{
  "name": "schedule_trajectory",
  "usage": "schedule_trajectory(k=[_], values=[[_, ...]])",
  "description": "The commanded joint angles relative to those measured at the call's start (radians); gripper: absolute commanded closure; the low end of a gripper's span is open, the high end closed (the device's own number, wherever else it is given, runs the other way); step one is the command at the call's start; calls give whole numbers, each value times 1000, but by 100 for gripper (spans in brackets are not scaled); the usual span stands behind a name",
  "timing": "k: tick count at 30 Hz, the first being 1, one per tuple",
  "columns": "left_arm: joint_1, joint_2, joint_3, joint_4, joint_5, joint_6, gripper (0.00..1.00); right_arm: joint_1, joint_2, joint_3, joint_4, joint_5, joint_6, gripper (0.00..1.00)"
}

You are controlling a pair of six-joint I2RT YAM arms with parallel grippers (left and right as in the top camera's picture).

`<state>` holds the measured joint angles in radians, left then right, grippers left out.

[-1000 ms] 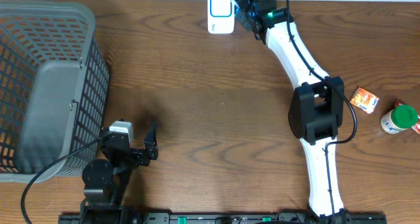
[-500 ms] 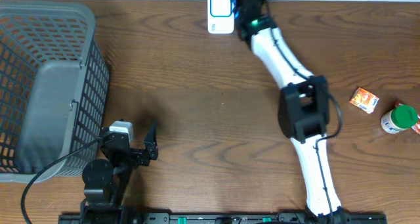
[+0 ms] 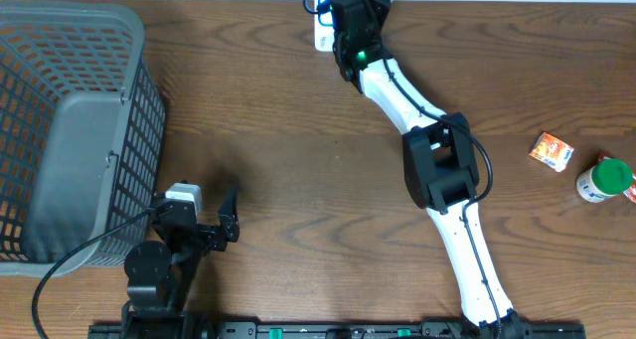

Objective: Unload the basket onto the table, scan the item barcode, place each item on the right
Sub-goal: 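Hold the Panadol box barcode against the scanner, then swing the Panadol box to the table's right edge and release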

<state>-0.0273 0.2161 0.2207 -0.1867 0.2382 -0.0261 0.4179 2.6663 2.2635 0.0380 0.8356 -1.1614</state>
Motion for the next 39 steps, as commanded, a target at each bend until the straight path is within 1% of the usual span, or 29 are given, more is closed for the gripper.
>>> schedule_trajectory(k=[1,4,9,14,15,18,22,27,29,31,34,37,39], values=[[3,-3,-1,0,12,-2,13,6,8,14,-13,75,-67,79],[3,-3,-1,0,12,-2,13,13,8,14,-89,75,-62,79],[3,-3,-1,0,12,-2,13,16,-13,14,-186,69,89,80],[3,-3,-1,0,12,-2,13,8,-125,14,-270,35,178,80],[3,-3,-1,0,12,-2,13,2,-186,14,-351,7,240,80],[3,-3,-1,0,12,-2,13,-17,-298,14,-555,-45,359,78],[3,-3,-1,0,12,-2,13,-62,-402,14,-822,-49,545,79],[3,-3,-1,0,12,-2,13,-172,-447,14,-1166,-128,831,77],[3,-3,-1,0,12,-2,13,-233,-443,12,-1292,-203,939,79],[3,-3,-1,0,12,-2,13,-301,-439,6,-1373,-292,1018,81],[3,-3,-1,0,12,-2,13,-417,-439,-30,-1427,-420,1064,80],[3,-3,-1,0,12,-2,13,-526,-439,-88,-1413,-467,1105,72],[3,-3,-1,0,12,-2,13,-597,-439,-140,-1379,-504,1106,71]])
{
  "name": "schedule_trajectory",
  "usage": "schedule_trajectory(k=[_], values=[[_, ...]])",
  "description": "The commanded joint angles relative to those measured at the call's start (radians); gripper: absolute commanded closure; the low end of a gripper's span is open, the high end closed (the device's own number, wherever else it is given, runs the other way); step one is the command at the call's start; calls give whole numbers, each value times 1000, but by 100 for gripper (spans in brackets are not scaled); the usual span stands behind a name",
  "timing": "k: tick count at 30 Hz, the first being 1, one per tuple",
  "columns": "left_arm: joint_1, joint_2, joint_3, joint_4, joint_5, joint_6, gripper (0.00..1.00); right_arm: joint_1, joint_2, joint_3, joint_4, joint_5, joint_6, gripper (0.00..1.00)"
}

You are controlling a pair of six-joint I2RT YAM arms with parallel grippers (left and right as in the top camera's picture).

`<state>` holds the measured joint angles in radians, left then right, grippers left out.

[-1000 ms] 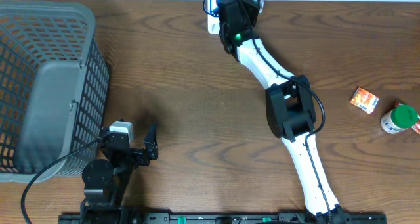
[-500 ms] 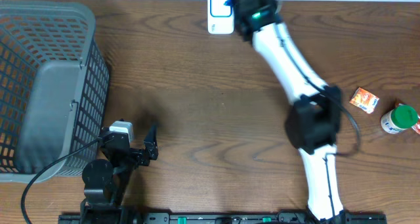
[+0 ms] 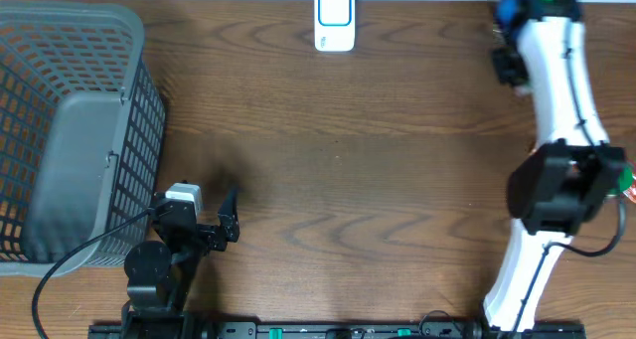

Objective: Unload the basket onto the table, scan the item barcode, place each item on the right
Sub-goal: 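Swing the Panadol box to the table's right edge and release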

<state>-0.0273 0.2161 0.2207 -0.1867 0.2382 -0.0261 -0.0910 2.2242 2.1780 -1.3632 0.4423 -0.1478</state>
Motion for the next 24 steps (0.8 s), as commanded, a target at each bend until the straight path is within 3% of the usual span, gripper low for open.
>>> schedule_trajectory(k=[1,5,6,7,13,20,24], values=[[3,-3,-1,0,12,-2,13,-124,3,-88,45,-129,92,70],[3,-3,-1,0,12,-2,13,-238,3,-211,135,-175,92,67],[3,-3,-1,0,12,-2,13,-268,3,-245,157,-187,92,40],[3,-3,-1,0,12,-2,13,-286,3,-260,168,-195,92,1],[3,-3,-1,0,12,-2,13,-378,-23,-186,126,-315,133,1],[3,-3,-1,0,12,-2,13,-392,-216,110,75,-674,154,1],[3,-3,-1,0,12,-2,13,-390,-420,267,211,-996,203,1]])
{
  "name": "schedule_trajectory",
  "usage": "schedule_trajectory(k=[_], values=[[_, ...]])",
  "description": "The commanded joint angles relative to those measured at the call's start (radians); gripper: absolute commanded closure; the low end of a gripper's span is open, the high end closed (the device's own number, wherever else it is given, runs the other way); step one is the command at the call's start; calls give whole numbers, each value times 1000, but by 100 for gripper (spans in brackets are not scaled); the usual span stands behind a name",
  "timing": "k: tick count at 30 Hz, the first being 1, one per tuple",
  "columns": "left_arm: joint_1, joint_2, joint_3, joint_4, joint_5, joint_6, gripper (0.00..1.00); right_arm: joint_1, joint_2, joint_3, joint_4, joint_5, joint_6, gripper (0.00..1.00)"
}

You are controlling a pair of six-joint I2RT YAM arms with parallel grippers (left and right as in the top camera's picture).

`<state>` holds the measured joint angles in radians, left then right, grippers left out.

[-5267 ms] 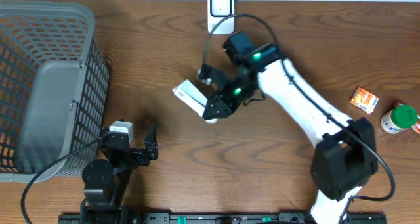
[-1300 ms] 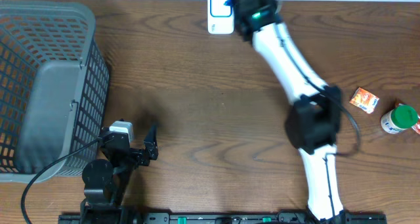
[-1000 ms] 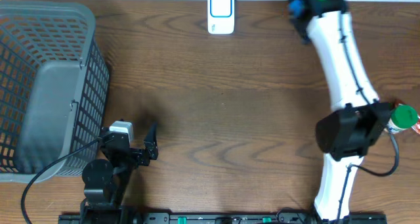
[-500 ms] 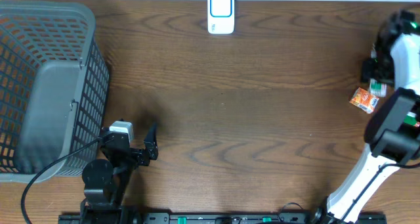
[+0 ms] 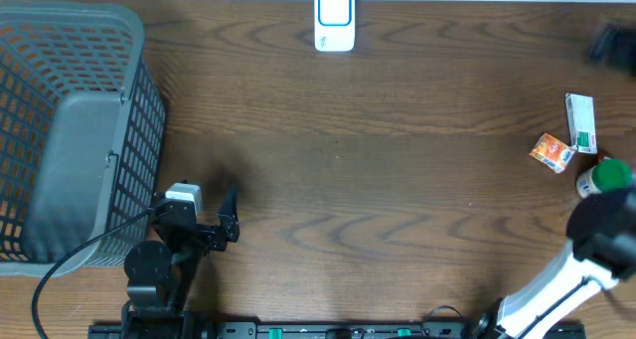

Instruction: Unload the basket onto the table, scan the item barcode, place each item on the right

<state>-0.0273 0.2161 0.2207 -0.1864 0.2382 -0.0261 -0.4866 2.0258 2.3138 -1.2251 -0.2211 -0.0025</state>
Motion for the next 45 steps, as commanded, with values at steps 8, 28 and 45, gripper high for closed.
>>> schedule_trajectory(k=[8,28,45], values=[[3,-3,-1,0,12,-2,13,6,-574,177,561,-390,121,1],[3,-3,-1,-1,12,-2,13,290,-1439,-433,476,-292,-195,1],[3,-3,-1,-1,12,-2,13,288,-1970,-917,771,-273,-200,1]])
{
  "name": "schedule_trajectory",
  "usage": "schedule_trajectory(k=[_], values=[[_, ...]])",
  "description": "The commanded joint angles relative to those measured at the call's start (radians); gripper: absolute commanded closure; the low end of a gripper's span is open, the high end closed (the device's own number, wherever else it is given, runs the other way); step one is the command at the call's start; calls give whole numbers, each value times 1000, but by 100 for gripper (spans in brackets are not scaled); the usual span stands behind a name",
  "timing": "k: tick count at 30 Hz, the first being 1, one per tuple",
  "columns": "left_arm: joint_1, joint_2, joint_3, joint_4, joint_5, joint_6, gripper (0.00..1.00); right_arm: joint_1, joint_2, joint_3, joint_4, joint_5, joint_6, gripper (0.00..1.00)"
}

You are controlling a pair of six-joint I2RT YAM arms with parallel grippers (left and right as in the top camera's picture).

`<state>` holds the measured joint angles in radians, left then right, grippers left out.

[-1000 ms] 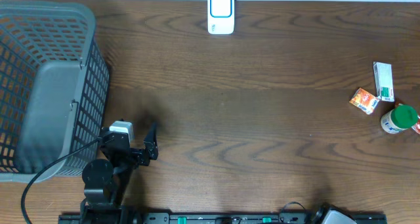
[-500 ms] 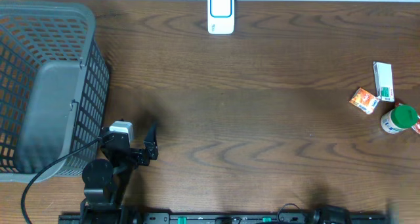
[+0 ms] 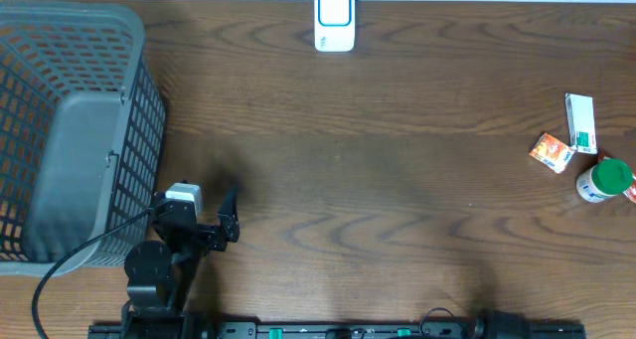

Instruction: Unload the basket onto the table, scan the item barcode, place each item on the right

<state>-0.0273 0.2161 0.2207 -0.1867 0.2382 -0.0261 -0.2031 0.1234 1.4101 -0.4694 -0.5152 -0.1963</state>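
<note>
The white scanner (image 3: 335, 19) with its blue face stands at the table's far edge, in the middle. A white and green box (image 3: 580, 122) lies flat at the far right, with a small orange packet (image 3: 551, 151) and a green-lidded bottle (image 3: 605, 179) just beside it. My left gripper (image 3: 231, 218) rests folded at the near left, far from all of these; its fingers are too small and dark to read. My right arm and gripper are out of view.
A large grey mesh basket (image 3: 129, 41) fills the left side, right next to the left arm. A black cable runs from the left arm's base toward the near edge.
The right arm, which stood at the lower right edge with a dark blur at the upper right, has left the view. The box, packet and bottle lie where they were.
At first my right gripper was over the scanner, and only the packet and bottle lay at the right. Then the arm was at the far right corner. After that the white and green box lay beside the packet. Now the arm is gone from view.
</note>
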Motion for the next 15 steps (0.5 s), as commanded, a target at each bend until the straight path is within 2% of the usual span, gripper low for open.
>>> schedule_trajectory(k=[1,6,15], values=[[3,-3,-1,0,12,-2,13,5,-88,-19,18,21,-5,1],[3,-3,-1,0,12,-2,13,53,-116,-13,33,12,64,1],[3,-3,-1,0,12,-2,13,176,-116,-15,27,17,63,1]])
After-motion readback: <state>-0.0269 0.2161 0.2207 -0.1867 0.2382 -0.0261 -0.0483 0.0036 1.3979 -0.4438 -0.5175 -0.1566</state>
